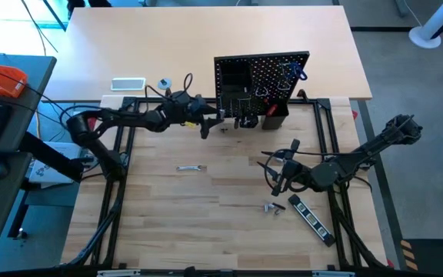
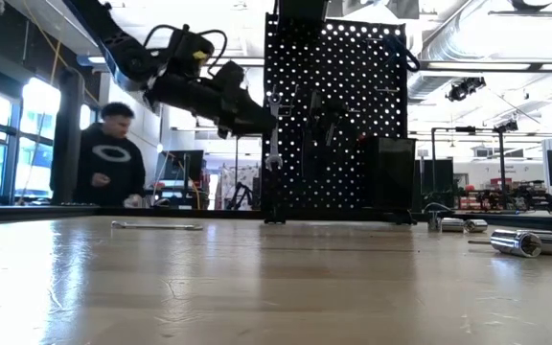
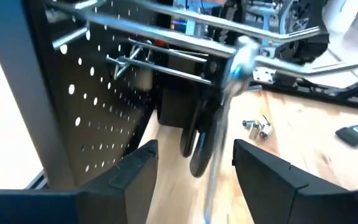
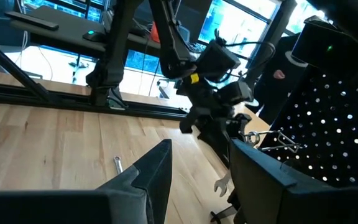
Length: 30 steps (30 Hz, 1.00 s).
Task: Hang tools onto peg board
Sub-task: Hang the silver wrench on the peg board
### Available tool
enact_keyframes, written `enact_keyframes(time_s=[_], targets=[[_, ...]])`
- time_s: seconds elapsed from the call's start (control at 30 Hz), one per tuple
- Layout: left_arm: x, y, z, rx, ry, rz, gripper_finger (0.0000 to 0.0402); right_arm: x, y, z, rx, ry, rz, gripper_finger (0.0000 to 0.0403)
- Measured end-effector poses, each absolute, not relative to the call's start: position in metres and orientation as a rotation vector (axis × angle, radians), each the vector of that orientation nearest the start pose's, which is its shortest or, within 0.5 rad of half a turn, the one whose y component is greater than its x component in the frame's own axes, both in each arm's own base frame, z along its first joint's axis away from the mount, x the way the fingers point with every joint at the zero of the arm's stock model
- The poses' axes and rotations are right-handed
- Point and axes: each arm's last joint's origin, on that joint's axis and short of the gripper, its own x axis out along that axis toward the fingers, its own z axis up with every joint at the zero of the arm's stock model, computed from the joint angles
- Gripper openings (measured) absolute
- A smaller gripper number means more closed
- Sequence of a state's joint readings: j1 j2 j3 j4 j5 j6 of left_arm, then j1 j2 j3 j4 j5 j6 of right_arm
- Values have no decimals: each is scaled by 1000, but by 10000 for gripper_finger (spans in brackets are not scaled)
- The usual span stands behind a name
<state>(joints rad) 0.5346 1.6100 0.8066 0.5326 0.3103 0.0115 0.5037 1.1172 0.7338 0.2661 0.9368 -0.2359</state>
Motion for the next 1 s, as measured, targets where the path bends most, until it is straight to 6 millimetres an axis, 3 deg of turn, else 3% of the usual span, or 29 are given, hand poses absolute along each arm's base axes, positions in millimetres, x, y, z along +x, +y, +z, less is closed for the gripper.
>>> enact_keyframes(time_s=[0.3, 0.53, 0.8, 1.0], targets=[[270, 146, 230, -74, 382, 192, 210, 220, 94, 294, -319, 151, -422, 154], [255, 113, 233, -88, 567, 93, 210, 219, 94, 292, -313, 161, -421, 154], [236, 62, 189, -120, 830, -8, 205, 218, 94, 281, -273, 238, -380, 154], [221, 34, 151, -88, 882, 0, 189, 219, 97, 273, -215, 280, -310, 154]])
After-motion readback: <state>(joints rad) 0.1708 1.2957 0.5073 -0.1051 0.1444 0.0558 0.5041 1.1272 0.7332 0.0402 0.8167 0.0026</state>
